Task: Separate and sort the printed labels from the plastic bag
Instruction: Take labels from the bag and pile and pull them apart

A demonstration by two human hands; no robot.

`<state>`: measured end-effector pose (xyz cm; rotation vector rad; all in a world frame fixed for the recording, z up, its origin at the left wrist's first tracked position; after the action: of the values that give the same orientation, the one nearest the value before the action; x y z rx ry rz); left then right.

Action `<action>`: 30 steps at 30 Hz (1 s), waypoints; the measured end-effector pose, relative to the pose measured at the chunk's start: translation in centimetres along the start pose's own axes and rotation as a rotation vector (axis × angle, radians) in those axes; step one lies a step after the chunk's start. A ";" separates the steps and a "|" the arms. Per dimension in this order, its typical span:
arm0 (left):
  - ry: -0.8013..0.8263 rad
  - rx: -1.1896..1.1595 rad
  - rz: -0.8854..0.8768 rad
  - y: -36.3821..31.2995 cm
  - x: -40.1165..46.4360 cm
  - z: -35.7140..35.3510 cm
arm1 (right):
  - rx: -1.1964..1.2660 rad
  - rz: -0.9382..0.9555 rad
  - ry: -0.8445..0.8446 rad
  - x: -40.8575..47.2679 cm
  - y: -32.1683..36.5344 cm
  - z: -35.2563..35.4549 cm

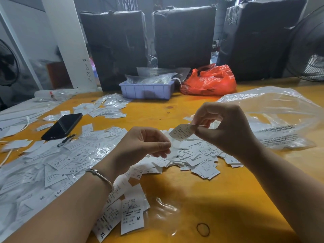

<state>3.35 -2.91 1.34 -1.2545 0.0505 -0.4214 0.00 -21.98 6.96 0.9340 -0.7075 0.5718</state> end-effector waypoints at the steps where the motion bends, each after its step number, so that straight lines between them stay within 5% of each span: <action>1: 0.006 0.012 0.002 0.1 0.0 -0.1 | 0.001 -0.005 0.012 0.0 -0.1 -0.1; 16: 0.091 -0.009 0.021 -0.1 -0.1 -0.9 | -0.092 -0.016 0.037 -0.3 -0.7 -1.0; 23: 0.121 -0.002 0.027 0.0 -0.2 -1.0 | 0.075 -0.106 0.081 -0.4 -1.1 -1.4; 30: 0.026 0.026 -0.022 -0.1 -0.1 -0.3 | -0.024 -0.135 -0.136 -0.1 -2.3 0.5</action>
<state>3.17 -3.22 1.32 -1.2247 0.0536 -0.4561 1.46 -23.49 5.92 0.9968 -0.7643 0.3825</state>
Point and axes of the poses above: each hand's wrist, its own x-axis towards the middle knuckle, its own z-axis out of the back of the hand, y = z × x, the point moved 5 cm from there along x, towards the middle knuckle, and after that the axes turned 6 degrees about -y, right-handed, at the moved point
